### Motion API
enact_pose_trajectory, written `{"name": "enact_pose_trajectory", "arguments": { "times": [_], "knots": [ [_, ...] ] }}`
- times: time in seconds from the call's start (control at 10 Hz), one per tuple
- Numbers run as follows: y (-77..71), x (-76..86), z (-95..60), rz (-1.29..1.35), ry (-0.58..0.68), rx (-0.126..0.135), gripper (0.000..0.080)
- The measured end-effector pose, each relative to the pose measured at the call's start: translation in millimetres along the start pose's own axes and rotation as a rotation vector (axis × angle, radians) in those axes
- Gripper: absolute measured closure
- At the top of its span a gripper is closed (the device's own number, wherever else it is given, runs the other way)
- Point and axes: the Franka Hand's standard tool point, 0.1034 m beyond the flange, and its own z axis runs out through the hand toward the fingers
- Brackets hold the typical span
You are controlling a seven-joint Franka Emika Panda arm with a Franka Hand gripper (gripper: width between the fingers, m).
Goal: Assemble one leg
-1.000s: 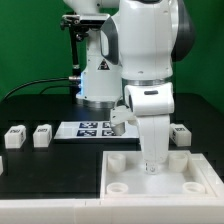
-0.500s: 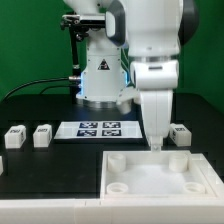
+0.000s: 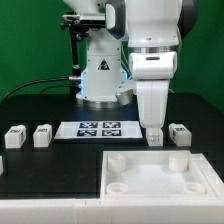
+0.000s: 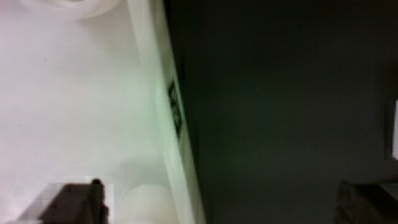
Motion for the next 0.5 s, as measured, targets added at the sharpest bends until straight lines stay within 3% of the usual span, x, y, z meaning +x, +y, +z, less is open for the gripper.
{"name": "enact_pose_trajectory", "arguments": {
  "times": [0.2, 0.5],
  "knots": [
    [-8.4, -12.5, 4.5, 0.266, 0.003, 0.008, 0.0151],
    [-28.2, 7.5, 6.7, 0.799, 0.012, 0.025, 0.0151]
  ]
}}
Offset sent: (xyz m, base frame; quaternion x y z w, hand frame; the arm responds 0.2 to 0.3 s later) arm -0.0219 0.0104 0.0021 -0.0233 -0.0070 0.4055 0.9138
